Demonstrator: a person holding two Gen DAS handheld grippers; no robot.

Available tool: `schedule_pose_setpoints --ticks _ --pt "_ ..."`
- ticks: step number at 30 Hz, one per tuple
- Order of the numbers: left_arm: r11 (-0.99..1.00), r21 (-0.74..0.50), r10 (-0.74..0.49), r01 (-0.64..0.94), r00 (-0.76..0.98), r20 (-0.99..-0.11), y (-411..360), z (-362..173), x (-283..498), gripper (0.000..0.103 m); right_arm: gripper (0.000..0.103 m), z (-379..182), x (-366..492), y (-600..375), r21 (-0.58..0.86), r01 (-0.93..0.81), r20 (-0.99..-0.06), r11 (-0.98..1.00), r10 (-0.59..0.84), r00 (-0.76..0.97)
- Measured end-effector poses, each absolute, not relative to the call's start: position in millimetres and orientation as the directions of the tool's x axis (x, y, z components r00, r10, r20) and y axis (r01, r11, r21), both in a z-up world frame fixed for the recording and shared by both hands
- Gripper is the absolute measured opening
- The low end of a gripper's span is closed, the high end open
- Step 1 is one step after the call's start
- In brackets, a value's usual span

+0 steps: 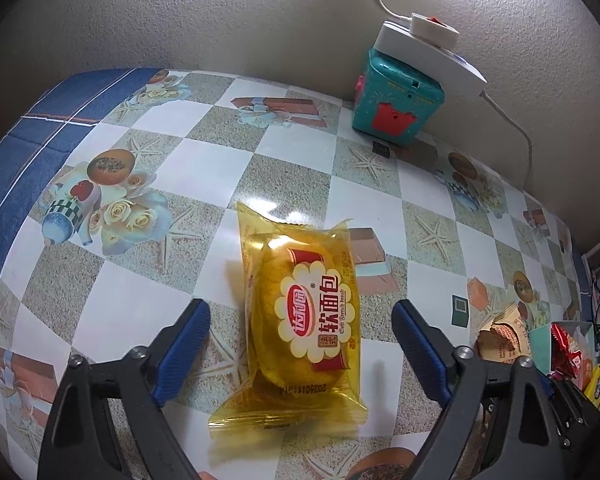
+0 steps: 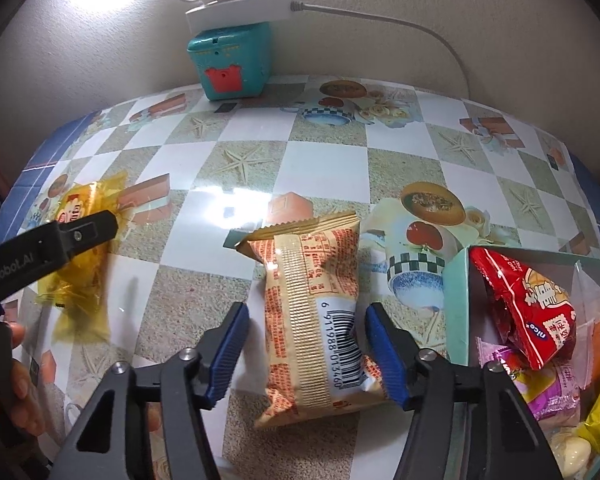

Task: Organize snacks
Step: 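Grasp yellow bread bag with left tool while right tool grasps tan biscuit bag, then carry bread bag with left tool while right tool carries biscuit bag over tray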

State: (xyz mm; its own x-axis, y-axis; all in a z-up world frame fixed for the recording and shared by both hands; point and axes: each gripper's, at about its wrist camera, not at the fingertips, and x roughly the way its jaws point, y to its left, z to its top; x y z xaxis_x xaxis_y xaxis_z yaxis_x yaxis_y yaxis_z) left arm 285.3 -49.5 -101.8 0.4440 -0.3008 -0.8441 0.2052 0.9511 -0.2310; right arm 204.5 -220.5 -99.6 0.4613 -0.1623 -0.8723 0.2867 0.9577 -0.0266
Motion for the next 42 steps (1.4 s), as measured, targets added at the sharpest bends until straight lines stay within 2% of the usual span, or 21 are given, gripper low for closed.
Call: schedule_pose_setpoints --ticks 1,4,7,8,15,26,42 --pt "0.951 -0.235 -0.303 0.203 0.440 -0.845 -48.7 -101.8 285.9 0.072 0.059 -99.3 203.9 -220.8 -0.024 0.289 -0.873 0.957 -0.161 0.461" --pt "0.950 -0.242 -0.307 0.200 0.435 -0.846 -46.4 -101.8 285.9 0.069 0.054 -98.6 203.6 -221.4 -0.025 0.291 -0.875 0.956 -0.162 0.457" --pt "0.945 -0.258 -0.322 0.203 0.429 -0.844 -44.4 -99.8 286.3 0.055 0.050 -97.6 202.3 -221.7 -0.022 0.292 -0.877 0.956 -0.159 0.454" --pt "0.943 -0.263 -0.328 0.204 0.428 -0.842 -43.4 -98.4 286.0 0.053 0.049 -97.4 201.6 -221.8 -0.019 0.292 -0.878 0.956 -0.156 0.453" --pt "0.956 -0.246 -0.292 0.163 0.402 -0.868 -35.5 -94.4 284.6 0.049 0.046 -96.0 195.4 -220.5 -0.007 0.294 -0.884 0.956 -0.143 0.445" --pt "0.947 -0.310 -0.320 0.087 0.359 -0.877 -18.7 -76.8 253.7 0.047 0.044 -89.3 171.0 -216.5 0.019 0.325 -0.907 0.946 -0.120 0.403" --pt "0.933 -0.318 -0.359 0.167 0.424 -0.832 -25.3 -16.0 190.8 0.047 0.043 -29.6 118.8 -204.1 0.046 0.345 -0.869 0.937 -0.133 0.477"
